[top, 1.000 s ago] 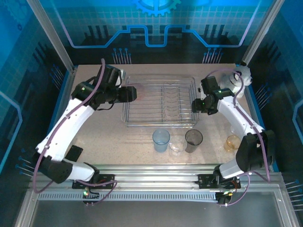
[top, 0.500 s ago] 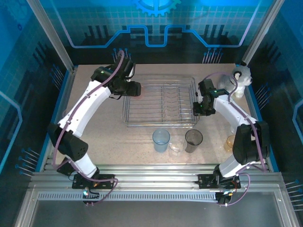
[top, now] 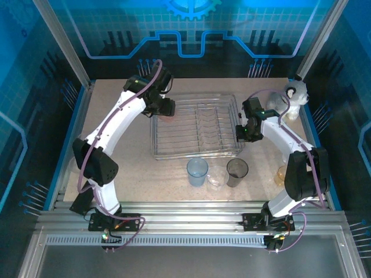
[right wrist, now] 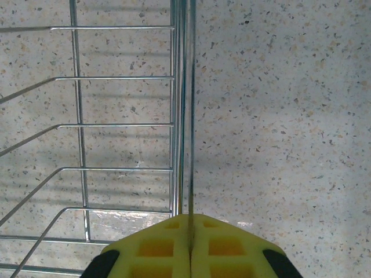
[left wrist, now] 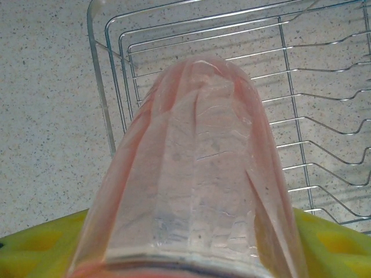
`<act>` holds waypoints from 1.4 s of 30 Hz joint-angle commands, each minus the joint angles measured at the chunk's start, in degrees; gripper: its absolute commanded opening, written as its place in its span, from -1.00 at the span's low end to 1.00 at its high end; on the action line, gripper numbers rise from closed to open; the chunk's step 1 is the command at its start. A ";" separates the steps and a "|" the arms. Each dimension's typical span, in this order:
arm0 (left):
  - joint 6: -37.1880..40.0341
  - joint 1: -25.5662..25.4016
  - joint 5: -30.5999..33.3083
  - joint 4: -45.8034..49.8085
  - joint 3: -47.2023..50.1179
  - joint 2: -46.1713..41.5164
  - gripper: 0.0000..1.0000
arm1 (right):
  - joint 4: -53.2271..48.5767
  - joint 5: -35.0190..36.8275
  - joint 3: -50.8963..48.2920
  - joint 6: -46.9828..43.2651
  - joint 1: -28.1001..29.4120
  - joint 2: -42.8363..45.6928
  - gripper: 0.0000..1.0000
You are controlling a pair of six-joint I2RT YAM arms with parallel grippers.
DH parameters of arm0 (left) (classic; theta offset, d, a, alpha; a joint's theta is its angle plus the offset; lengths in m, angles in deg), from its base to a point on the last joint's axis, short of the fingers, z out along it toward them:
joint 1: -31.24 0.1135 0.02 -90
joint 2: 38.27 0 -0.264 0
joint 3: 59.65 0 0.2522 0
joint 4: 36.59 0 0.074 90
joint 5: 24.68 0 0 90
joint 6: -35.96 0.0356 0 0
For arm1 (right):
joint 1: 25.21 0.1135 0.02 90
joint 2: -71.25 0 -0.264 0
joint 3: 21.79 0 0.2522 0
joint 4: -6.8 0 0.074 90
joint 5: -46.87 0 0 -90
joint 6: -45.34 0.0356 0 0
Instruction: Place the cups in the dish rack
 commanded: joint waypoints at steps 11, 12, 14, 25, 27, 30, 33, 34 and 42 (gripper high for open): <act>1.29 -0.01 1.83 3.80 -3.95 4.30 -1.00 | -4.74 0.49 -5.83 3.21 4.03 3.53 -1.00; 1.37 -0.01 1.93 3.90 -4.00 4.46 -1.00 | -4.98 0.56 -5.98 3.41 4.13 3.87 -1.00; 1.46 -0.01 1.98 4.14 -4.10 4.72 -1.00 | -5.52 1.06 -6.26 3.92 4.41 4.64 -1.00; 2.12 0.01 4.63 7.41 -5.32 7.40 -1.00 | -7.69 3.73 -7.41 5.29 5.10 6.96 -1.00; 2.23 -0.01 4.48 7.23 -4.95 7.56 -1.00 | -7.60 3.84 -7.69 5.31 5.15 7.15 -1.00; 2.57 0.08 4.34 6.90 -4.86 8.23 -1.00 | -7.60 3.45 -7.69 5.11 5.11 7.50 -0.92; 3.17 0.08 3.52 6.75 -5.20 9.60 -1.00 | -7.72 3.44 -7.48 4.89 5.13 8.17 -0.88; 3.35 0.08 3.41 6.90 -5.71 10.26 -1.00 | -7.69 3.34 -7.39 4.66 5.11 8.38 -0.86; 4.20 1.42 0.51 8.41 -10.10 15.84 -1.00 | -8.70 4.41 -6.69 4.01 5.04 9.15 -0.75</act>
